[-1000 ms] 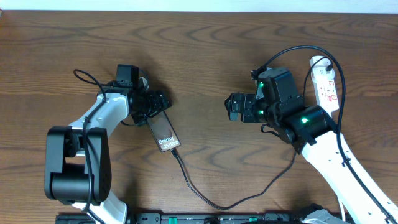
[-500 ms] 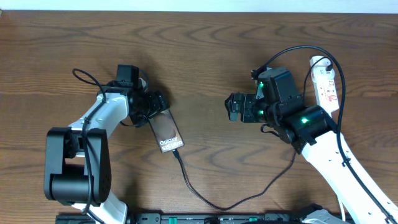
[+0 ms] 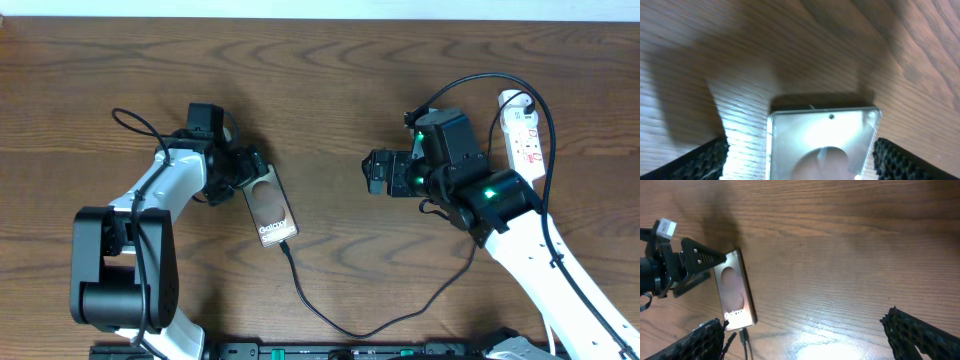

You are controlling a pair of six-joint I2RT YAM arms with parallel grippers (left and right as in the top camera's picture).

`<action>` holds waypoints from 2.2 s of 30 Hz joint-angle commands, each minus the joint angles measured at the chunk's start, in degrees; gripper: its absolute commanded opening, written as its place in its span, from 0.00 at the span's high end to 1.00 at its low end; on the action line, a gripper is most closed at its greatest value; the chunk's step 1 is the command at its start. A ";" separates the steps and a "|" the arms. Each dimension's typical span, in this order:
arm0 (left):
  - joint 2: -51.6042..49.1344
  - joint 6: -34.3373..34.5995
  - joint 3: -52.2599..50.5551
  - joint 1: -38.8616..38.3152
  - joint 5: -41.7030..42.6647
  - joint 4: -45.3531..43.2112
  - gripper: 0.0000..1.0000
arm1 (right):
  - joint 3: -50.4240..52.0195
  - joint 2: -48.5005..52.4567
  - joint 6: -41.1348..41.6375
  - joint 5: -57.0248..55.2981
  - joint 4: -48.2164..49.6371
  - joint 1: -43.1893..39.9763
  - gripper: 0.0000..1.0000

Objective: Plug charger to phone and switch on socket
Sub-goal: 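Open the left gripper and lift it off the phone, then move the right gripper to the white power strip's orange switch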

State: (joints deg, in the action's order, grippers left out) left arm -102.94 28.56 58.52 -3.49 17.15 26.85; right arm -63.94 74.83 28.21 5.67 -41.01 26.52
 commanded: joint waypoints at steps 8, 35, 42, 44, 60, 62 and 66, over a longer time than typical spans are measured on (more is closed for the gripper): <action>4.15 -13.25 1.70 0.50 -12.33 5.44 0.05 | -0.81 -0.57 -0.22 -2.78 -0.79 -0.17 0.01; 38.10 -21.03 2.29 -2.86 -12.07 8.11 0.04 | -0.81 -0.57 -0.20 -2.73 -2.62 -0.17 0.01; 38.10 -21.03 2.29 -2.86 -12.07 8.11 0.04 | -0.81 -0.57 -0.20 -2.73 -5.07 -0.17 0.01; 38.10 -21.03 2.29 -2.86 -12.07 8.09 0.04 | -0.81 -0.57 -0.20 -2.73 -5.09 -0.17 0.01; 38.10 -21.03 2.29 -2.86 -12.07 8.09 0.04 | -1.40 -0.57 -2.49 1.46 -1.90 -5.29 0.01; 38.10 -21.03 2.29 -2.86 -12.07 8.09 0.04 | -2.51 -0.57 -4.76 7.96 -2.16 -10.16 0.01; 38.10 -21.03 2.29 -2.86 -12.07 8.11 0.04 | -7.08 1.07 -10.05 24.61 -5.92 -23.69 0.01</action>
State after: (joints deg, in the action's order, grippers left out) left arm -64.88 8.69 59.81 -6.22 5.63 34.72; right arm -65.76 74.96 24.29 14.31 -44.47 12.69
